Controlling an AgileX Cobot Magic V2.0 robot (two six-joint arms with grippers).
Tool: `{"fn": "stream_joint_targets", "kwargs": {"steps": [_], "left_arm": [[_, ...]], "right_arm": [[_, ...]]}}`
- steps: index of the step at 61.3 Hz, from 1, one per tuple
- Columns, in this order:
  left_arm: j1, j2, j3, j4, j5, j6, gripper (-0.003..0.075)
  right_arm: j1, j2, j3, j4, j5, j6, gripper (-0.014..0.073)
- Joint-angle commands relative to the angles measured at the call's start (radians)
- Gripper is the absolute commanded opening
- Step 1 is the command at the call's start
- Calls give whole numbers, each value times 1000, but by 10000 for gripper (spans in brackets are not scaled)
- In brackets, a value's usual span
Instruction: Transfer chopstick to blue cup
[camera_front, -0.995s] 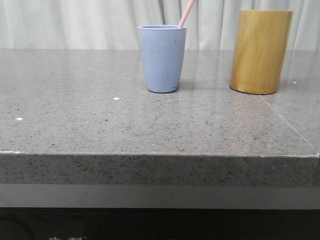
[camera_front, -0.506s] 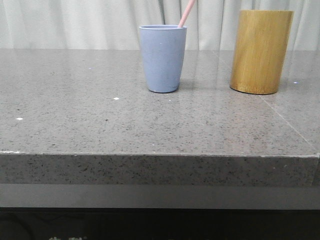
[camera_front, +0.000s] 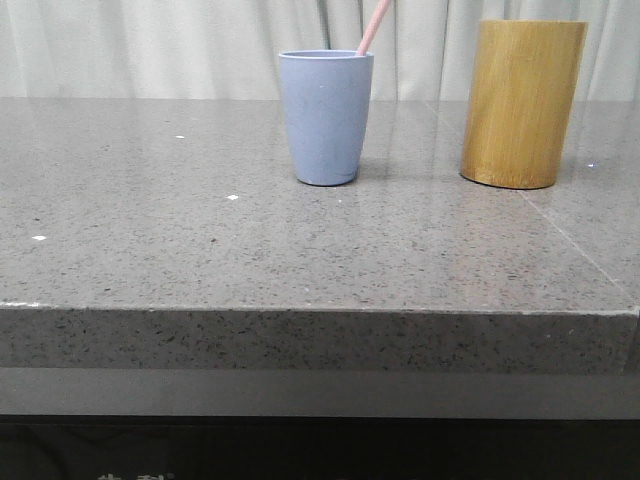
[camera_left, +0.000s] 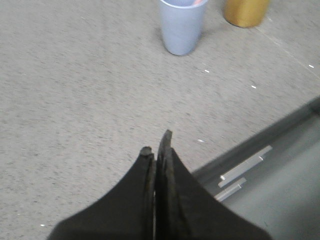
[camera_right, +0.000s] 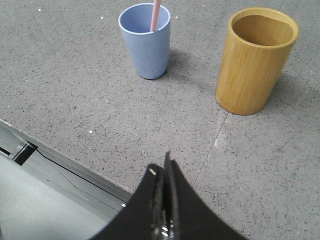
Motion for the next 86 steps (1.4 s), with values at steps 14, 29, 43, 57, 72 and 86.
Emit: {"fn": "stream_joint_targets", "kwargs": {"steps": [14, 29, 43, 57, 72, 86], "left_arm": [[214, -320, 492, 20, -702, -8, -19], [344, -588, 889, -86, -1070, -8, -19], [414, -683, 974, -107, -1056, -8, -19], [435, -683, 974, -113, -1040, -8, -19], [459, -683, 974, -113, -1040, -8, -19], [461, -681, 974, -113, -1040, -8, -19]], "right_arm": [[-6, -4, -24, 1, -71, 0, -69], [-6, -4, -24, 1, -71, 0, -69], [-6, -2, -24, 1, -71, 0, -69], [-6, 0, -24, 1, -68, 0, -69], [-6, 0, -24, 1, -68, 0, -69], [-6, 0, -24, 1, -68, 0, -69]]}}
